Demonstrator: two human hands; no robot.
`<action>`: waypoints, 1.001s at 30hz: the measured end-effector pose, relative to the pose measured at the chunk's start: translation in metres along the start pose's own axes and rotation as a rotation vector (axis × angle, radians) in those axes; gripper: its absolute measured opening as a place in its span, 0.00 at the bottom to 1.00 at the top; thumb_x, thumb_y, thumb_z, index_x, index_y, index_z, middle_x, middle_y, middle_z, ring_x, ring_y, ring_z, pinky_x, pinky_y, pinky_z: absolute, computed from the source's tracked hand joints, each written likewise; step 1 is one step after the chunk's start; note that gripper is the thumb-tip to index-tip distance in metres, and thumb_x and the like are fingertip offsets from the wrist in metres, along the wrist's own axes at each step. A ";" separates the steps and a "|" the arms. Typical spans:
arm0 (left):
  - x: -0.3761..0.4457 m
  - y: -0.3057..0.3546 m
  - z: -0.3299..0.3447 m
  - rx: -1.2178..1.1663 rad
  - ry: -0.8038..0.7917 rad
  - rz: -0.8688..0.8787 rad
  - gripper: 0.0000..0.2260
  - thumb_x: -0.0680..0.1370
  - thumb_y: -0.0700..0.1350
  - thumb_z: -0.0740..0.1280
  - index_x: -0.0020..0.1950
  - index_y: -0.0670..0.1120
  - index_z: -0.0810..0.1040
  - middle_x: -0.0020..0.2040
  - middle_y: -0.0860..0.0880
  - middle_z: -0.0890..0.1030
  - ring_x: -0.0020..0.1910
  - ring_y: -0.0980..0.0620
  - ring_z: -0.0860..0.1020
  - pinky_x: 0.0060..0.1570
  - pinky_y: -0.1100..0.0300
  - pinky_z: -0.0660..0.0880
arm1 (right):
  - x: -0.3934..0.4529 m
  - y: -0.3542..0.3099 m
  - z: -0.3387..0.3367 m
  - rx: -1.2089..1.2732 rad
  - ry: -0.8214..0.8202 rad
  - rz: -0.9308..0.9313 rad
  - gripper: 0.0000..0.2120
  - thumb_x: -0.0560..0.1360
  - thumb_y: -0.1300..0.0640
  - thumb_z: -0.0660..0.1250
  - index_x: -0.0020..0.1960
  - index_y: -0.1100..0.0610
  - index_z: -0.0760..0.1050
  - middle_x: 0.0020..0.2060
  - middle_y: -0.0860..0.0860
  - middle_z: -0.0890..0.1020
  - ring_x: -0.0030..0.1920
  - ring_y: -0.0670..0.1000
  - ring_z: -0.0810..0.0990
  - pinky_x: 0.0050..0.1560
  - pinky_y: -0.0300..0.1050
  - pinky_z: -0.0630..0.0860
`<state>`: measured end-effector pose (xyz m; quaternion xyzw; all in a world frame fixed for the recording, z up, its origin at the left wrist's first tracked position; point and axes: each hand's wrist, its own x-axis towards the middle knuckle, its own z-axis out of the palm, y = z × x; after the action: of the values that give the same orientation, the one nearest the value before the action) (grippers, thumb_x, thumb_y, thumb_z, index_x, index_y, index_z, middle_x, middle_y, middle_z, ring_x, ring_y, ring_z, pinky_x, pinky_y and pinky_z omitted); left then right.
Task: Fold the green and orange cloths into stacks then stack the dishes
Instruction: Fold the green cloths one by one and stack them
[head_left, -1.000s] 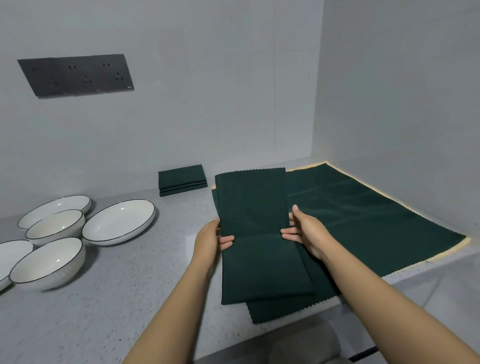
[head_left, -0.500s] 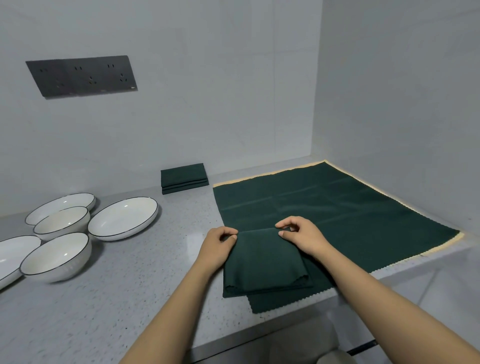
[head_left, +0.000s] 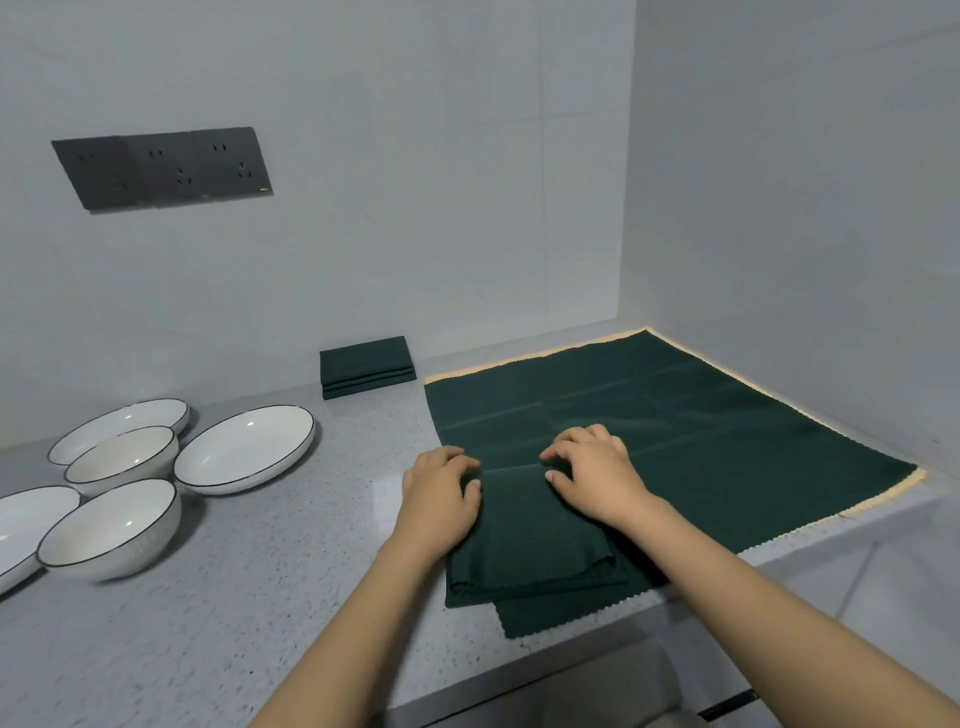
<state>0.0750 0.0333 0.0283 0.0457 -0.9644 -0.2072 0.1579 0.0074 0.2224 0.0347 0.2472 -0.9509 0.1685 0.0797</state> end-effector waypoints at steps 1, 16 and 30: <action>0.001 0.008 -0.002 0.058 -0.040 0.051 0.17 0.81 0.46 0.57 0.69 0.48 0.71 0.72 0.50 0.66 0.72 0.50 0.59 0.70 0.58 0.53 | -0.001 -0.007 -0.001 -0.026 -0.001 -0.032 0.17 0.79 0.49 0.59 0.67 0.49 0.71 0.67 0.46 0.70 0.68 0.51 0.62 0.67 0.45 0.56; -0.025 0.014 0.036 0.263 -0.338 0.008 0.25 0.83 0.55 0.44 0.78 0.50 0.42 0.78 0.46 0.40 0.77 0.51 0.38 0.75 0.55 0.37 | -0.029 -0.012 0.039 -0.099 -0.269 0.015 0.26 0.82 0.45 0.41 0.78 0.51 0.41 0.77 0.48 0.43 0.76 0.46 0.39 0.75 0.48 0.37; -0.026 0.004 0.028 0.137 -0.308 -0.093 0.27 0.82 0.57 0.46 0.79 0.49 0.47 0.79 0.44 0.43 0.77 0.49 0.40 0.74 0.51 0.35 | -0.030 -0.005 0.033 -0.032 -0.259 0.113 0.29 0.81 0.43 0.44 0.78 0.55 0.42 0.77 0.53 0.43 0.76 0.51 0.38 0.75 0.50 0.35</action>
<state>0.0907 0.0514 -0.0016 0.0684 -0.9859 -0.1527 -0.0051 0.0339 0.2201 -0.0014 0.2115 -0.9682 0.1242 -0.0492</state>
